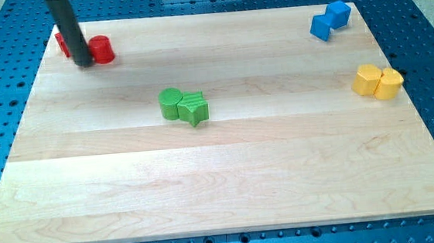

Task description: Move the red circle horizontally to the red star

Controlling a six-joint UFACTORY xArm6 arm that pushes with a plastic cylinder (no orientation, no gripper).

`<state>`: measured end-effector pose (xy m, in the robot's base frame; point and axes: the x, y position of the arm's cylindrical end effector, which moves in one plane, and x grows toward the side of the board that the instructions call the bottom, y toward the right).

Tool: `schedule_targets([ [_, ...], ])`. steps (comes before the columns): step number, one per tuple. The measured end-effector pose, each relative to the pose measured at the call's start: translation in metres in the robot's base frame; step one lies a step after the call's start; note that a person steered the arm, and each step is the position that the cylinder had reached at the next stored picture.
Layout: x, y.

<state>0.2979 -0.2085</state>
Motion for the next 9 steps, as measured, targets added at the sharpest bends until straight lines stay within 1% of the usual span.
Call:
schedule_targets([
  [1,0.001,-0.016],
  [3,0.000,0.025],
  [5,-0.003,0.039],
  [6,0.015,0.060],
  [8,0.033,0.209],
  [9,0.060,0.296],
])
